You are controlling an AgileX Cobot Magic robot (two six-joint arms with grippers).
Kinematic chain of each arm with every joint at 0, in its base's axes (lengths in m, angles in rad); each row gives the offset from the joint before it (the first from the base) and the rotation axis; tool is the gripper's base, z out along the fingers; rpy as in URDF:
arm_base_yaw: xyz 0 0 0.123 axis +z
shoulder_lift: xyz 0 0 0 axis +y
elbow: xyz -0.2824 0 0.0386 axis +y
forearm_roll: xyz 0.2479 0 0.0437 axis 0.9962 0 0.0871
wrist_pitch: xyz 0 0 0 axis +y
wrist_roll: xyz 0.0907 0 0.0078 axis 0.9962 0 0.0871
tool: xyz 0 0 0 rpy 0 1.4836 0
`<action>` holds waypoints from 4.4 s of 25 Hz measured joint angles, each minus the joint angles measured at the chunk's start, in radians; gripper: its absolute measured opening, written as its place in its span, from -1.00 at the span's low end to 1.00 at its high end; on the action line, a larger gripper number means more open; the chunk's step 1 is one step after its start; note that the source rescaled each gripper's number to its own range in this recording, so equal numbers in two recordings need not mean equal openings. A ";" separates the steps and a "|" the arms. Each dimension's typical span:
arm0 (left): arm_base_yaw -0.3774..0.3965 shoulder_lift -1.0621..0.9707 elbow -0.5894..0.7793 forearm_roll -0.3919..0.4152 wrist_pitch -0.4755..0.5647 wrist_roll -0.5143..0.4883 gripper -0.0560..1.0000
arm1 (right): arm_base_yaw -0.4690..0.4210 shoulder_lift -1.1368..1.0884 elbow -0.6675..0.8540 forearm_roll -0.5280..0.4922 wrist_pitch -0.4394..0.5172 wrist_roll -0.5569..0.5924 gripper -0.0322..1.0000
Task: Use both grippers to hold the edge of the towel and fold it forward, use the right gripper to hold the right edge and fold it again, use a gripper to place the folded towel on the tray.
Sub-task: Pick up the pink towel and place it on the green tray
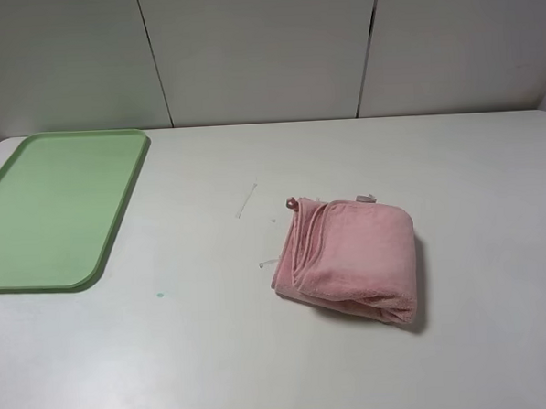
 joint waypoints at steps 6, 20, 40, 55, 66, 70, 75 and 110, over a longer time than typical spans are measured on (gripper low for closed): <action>0.000 0.000 0.000 -0.108 -0.004 0.000 0.91 | 0.000 0.000 0.000 0.000 0.000 0.000 1.00; 0.000 0.341 -0.160 -0.386 0.078 0.000 0.91 | 0.000 0.000 0.000 0.000 0.000 0.000 1.00; -0.408 1.369 -0.508 -0.542 -0.126 -0.067 0.93 | 0.000 0.000 0.000 -0.001 0.000 0.000 1.00; -0.731 1.822 -0.693 -0.545 -0.381 -0.111 0.98 | 0.000 0.000 0.000 -0.001 0.000 0.000 1.00; -0.826 2.092 -0.876 -0.570 -0.456 -0.112 0.99 | 0.000 -0.002 0.000 -0.001 0.000 0.000 1.00; -0.845 2.149 -0.903 -0.600 -0.501 -0.103 0.99 | 0.000 -0.002 0.000 -0.001 0.000 0.000 1.00; -0.861 2.184 -0.907 -0.624 -0.530 -0.100 0.99 | 0.000 -0.002 0.000 -0.001 0.000 0.000 1.00; -0.894 2.228 -0.907 -0.654 -0.687 -0.097 -0.69 | 0.000 -0.003 0.000 -0.001 0.000 0.000 1.00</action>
